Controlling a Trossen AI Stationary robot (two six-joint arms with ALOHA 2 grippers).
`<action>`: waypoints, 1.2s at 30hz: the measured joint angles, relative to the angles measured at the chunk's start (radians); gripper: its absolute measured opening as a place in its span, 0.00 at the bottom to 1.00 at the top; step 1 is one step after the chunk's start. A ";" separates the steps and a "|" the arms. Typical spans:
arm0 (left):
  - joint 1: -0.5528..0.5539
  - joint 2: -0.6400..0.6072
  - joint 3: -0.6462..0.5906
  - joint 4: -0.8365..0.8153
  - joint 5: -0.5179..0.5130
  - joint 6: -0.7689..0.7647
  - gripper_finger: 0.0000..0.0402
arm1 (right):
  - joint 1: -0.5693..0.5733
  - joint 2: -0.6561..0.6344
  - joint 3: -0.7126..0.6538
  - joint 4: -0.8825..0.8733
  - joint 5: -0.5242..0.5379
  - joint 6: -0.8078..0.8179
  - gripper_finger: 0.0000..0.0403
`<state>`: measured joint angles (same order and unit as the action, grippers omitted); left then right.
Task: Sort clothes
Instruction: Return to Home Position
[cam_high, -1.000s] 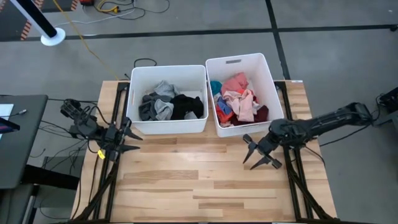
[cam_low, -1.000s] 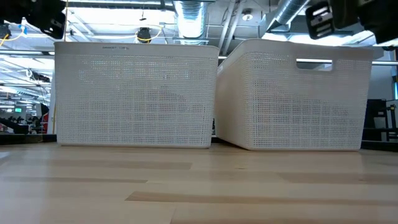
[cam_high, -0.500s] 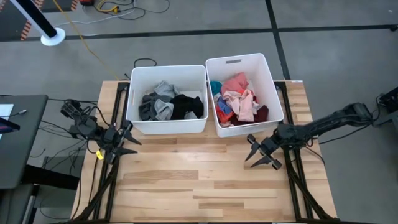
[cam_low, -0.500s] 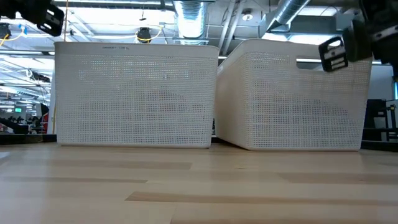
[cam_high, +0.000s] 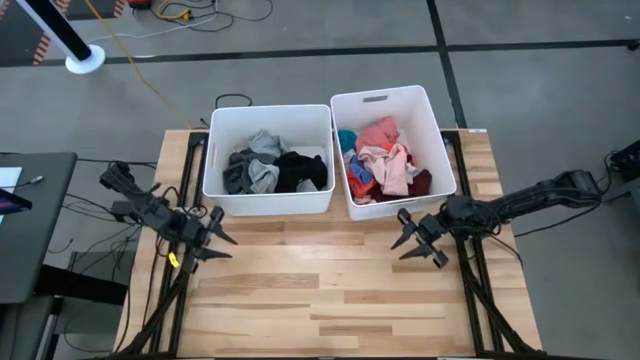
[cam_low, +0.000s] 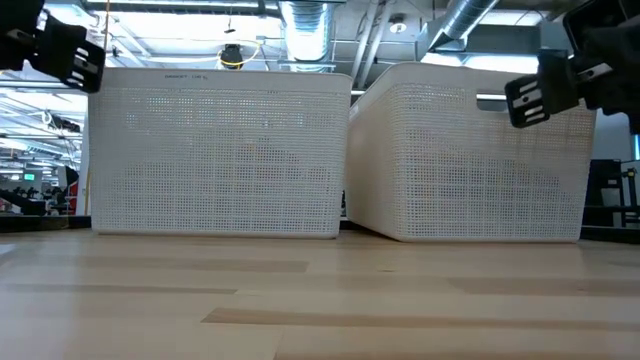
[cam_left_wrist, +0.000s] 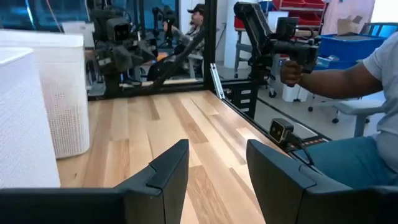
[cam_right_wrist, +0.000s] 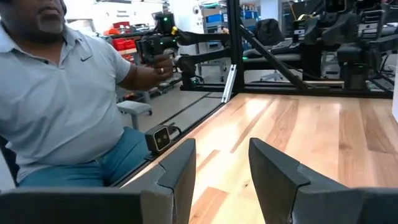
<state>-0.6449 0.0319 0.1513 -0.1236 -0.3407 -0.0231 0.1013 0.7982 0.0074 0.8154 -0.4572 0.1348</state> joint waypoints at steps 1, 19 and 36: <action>0.000 0.000 -0.011 0.019 0.002 0.012 0.39 | 0.000 0.000 0.000 0.000 0.000 0.004 0.41; 0.000 0.000 -0.100 0.152 0.026 0.065 0.39 | 0.001 0.000 -0.002 -0.093 0.140 0.069 0.41; 0.000 0.000 -0.101 0.142 0.026 0.027 0.39 | 0.003 0.000 -0.002 -0.105 0.144 0.108 0.41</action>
